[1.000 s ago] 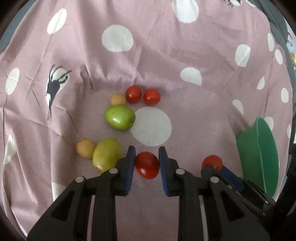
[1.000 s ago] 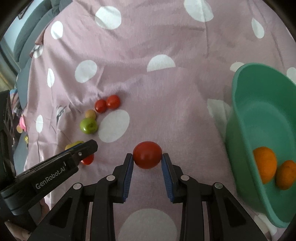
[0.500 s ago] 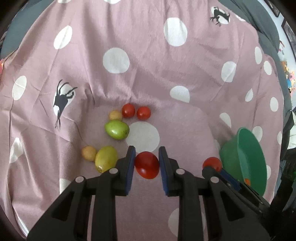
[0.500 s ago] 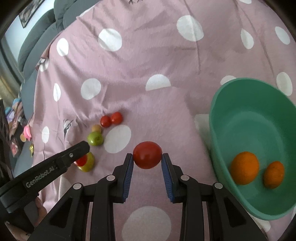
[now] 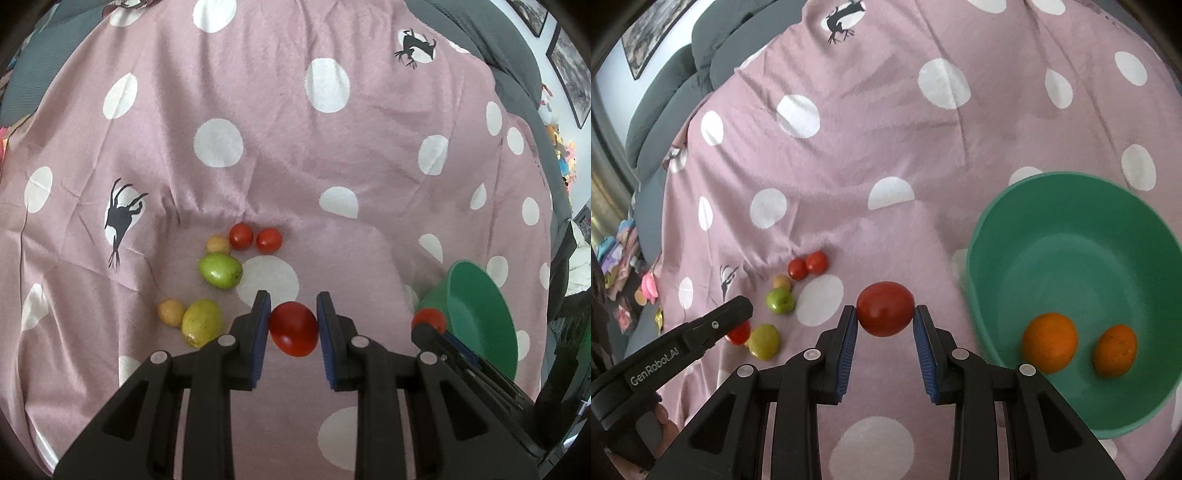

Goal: Organize fruits
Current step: 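Carry both held cherry tomatoes over the green bowl with both tools, then lower the tomatoes into the bowl and open both tools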

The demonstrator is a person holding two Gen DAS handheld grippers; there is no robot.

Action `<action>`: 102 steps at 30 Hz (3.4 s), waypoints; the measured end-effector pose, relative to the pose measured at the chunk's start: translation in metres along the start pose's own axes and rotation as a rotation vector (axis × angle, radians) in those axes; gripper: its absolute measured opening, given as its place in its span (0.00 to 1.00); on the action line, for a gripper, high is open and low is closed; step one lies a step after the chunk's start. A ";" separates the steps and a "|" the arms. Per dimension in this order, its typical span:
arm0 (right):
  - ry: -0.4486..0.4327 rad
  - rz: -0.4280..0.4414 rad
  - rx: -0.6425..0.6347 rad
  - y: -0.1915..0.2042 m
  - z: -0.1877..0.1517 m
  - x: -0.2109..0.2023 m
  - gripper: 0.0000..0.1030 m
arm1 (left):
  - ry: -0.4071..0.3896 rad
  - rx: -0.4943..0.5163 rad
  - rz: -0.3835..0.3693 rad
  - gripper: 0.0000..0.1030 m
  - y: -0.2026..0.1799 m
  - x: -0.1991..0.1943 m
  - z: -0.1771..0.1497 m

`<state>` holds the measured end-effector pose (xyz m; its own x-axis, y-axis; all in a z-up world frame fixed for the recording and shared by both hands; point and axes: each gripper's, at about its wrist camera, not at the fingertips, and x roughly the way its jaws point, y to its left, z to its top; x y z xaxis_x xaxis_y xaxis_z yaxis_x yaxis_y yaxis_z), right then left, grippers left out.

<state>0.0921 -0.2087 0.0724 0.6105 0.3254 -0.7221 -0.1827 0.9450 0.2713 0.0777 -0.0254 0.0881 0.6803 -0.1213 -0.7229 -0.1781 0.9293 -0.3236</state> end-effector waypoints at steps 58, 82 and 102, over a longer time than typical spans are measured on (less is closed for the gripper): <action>-0.157 -0.274 0.404 -0.127 -0.003 -0.059 0.32 | 0.098 0.345 -0.208 0.25 -0.155 0.048 -0.012; -0.123 -0.323 0.403 -0.127 -0.002 -0.053 0.32 | 0.146 0.374 -0.242 0.25 -0.164 0.062 -0.026; -0.104 -0.349 0.370 -0.123 0.000 -0.048 0.33 | 0.161 0.388 -0.238 0.24 -0.166 0.067 -0.029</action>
<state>0.0855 -0.3401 0.0736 0.6632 -0.0300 -0.7479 0.3186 0.9155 0.2458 0.1324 -0.1981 0.0761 0.5454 -0.3709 -0.7517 0.2686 0.9268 -0.2625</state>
